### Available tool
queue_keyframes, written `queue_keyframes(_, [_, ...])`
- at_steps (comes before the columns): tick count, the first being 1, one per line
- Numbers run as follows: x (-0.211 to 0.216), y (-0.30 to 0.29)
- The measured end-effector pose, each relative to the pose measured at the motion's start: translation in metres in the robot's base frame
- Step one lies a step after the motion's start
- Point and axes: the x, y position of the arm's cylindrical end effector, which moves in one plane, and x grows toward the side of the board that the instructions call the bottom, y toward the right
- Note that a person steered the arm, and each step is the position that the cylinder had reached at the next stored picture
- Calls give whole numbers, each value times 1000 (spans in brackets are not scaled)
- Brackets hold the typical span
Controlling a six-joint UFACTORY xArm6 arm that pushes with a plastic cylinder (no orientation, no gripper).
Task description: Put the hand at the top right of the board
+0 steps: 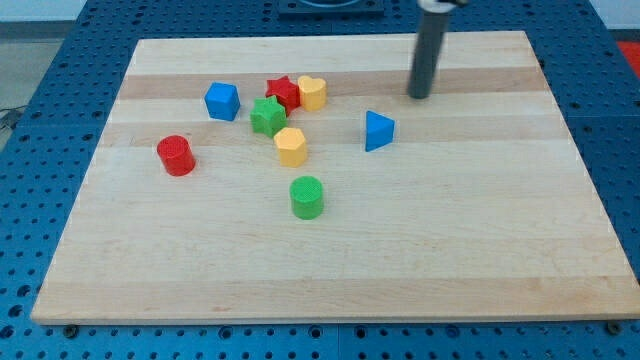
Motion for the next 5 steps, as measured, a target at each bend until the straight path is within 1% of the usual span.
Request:
queue_keyframes(1, [1,43])
queue_keyframes(2, [1,142])
queue_keyframes(3, [0,185])
queue_keyframes(4, [-1,184])
queue_keyframes(5, [-72,186])
